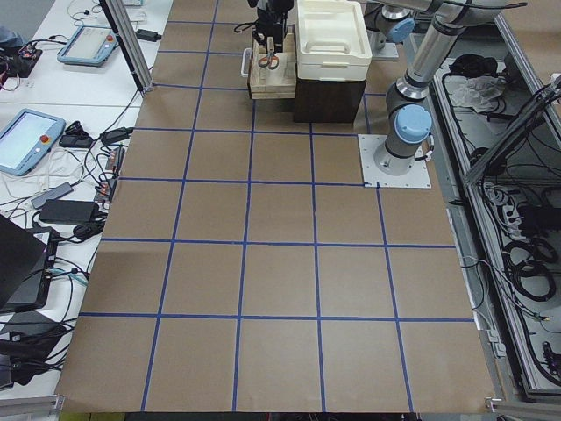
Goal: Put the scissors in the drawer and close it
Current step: 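Lower the scissors into the drawer and open the right gripper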
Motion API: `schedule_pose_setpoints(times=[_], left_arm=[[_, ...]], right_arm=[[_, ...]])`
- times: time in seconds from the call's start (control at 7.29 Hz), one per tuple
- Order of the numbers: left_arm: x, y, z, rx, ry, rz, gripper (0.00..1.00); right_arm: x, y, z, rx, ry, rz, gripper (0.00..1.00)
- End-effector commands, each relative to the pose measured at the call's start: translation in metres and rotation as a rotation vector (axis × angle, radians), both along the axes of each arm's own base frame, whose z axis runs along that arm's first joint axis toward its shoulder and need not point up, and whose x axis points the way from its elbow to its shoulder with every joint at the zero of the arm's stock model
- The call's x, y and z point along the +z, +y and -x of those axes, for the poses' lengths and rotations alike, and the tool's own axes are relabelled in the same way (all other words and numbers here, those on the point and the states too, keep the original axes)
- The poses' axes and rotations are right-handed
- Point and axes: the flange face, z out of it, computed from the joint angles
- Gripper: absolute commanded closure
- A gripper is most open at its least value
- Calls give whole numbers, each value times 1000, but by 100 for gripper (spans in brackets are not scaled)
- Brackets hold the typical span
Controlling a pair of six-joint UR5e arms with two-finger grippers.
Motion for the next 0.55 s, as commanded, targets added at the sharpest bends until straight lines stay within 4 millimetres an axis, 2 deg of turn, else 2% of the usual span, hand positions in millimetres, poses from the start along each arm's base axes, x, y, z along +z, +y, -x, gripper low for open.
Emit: schedule_pose_setpoints(times=[0.0, 0.14, 0.27, 0.41], left_arm=[[0, 0, 0, -1, 0, 1, 0], [0, 0, 0, 0, 0, 0, 0], [0, 0, 0, 0, 0, 0, 0], [0, 0, 0, -1, 0, 0, 0]], right_arm=[[-1, 0, 0, -7, 1, -1, 55], [-1, 0, -1, -9, -10, -3, 18], [0, 0, -2, -17, -14, -4, 0], [5, 0, -1, -71, -7, 7, 0]])
